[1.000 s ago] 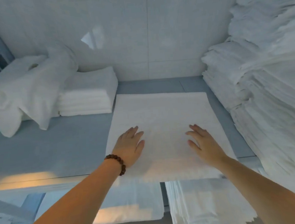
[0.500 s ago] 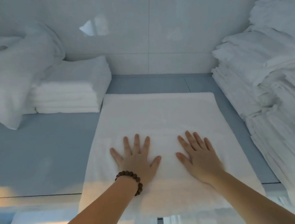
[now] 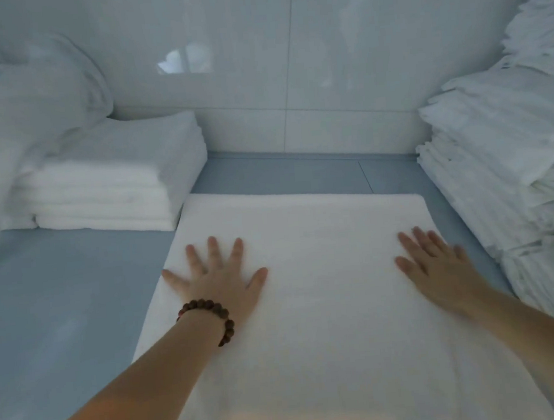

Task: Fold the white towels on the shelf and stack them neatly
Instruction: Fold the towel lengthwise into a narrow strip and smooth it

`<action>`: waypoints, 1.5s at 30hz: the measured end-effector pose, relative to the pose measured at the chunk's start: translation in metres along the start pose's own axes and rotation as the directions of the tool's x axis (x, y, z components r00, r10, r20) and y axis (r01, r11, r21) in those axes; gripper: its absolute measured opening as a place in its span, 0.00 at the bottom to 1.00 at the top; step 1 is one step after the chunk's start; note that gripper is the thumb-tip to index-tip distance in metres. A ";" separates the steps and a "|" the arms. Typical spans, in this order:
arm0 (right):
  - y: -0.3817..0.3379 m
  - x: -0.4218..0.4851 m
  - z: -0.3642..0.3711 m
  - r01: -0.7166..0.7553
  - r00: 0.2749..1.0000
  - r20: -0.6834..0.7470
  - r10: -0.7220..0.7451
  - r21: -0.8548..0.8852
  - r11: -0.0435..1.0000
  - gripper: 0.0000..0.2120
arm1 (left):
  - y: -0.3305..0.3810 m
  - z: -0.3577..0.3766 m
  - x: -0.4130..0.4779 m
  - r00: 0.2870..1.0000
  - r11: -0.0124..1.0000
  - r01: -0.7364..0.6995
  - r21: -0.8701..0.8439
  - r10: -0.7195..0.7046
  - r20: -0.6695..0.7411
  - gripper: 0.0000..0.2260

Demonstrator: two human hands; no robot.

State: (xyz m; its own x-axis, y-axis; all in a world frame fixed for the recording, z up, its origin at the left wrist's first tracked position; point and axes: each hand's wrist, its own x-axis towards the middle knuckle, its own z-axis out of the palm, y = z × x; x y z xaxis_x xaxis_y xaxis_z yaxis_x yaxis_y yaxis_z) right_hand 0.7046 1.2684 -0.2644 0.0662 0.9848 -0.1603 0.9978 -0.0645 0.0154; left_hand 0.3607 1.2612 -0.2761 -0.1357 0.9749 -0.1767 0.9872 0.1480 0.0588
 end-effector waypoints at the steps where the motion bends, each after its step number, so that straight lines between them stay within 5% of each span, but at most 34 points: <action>1: 0.006 0.007 -0.004 -0.063 0.998 0.012 0.063 -0.021 0.998 0.31 | -0.001 -0.001 0.005 1.000 1.000 0.013 0.009 -0.012 -0.019 0.32; 3: -0.018 0.019 -0.009 0.008 1.000 -0.025 -0.009 -0.026 1.000 0.28 | 0.010 -0.002 0.015 0.996 0.998 -0.059 0.029 0.061 -0.071 0.32; 6: -0.100 0.038 -0.010 0.300 0.953 -0.063 -0.297 0.065 0.952 0.25 | 0.050 -0.004 0.030 0.953 0.957 -0.287 0.044 0.290 -0.085 0.30; 9: -0.135 0.064 -0.004 0.381 0.922 -0.088 -0.376 0.056 0.923 0.24 | 0.074 -0.002 0.049 0.930 0.932 -0.357 0.063 0.361 -0.064 0.28; 12: -0.089 0.092 -0.002 0.293 0.952 -0.097 -0.289 0.039 0.955 0.25 | 0.053 -0.003 0.076 0.955 0.958 -0.283 0.053 0.287 -0.073 0.29; 16: -0.017 0.107 -0.011 -0.017 0.999 -0.051 0.018 0.022 1.000 0.25 | 0.029 -0.009 0.099 0.992 0.995 -0.094 0.031 0.096 -0.088 0.29; 22: -0.099 0.113 -0.011 0.306 0.945 -0.158 -0.286 0.116 0.945 0.23 | 0.129 -0.007 0.102 0.866 0.874 -0.483 0.059 0.486 -0.118 0.25; 34: -0.054 0.124 -0.008 0.101 0.990 -0.107 -0.096 0.046 0.994 0.26 | 0.029 -0.026 0.154 0.990 0.996 -0.055 0.077 0.065 -0.129 0.28; 40: -0.101 0.094 0.000 0.168 0.981 -0.107 -0.164 0.027 0.985 0.27 | 0.074 -0.011 0.103 0.946 0.945 -0.313 0.090 0.318 -0.056 0.29; 45: -0.058 0.103 0.000 0.053 0.994 -0.098 -0.048 0.051 0.997 0.30 | 0.037 -0.012 0.122 0.976 0.977 -0.202 0.069 0.207 -0.075 0.30</action>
State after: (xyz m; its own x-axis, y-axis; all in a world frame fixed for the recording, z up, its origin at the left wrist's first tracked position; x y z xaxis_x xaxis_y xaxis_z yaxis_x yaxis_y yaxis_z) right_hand 0.6532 1.3734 -0.2819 0.0173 0.9978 -0.0633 0.9989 -0.0201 -0.0433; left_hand 0.3795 1.3880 -0.2836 0.0653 0.9941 -0.0862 0.9977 -0.0634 0.0249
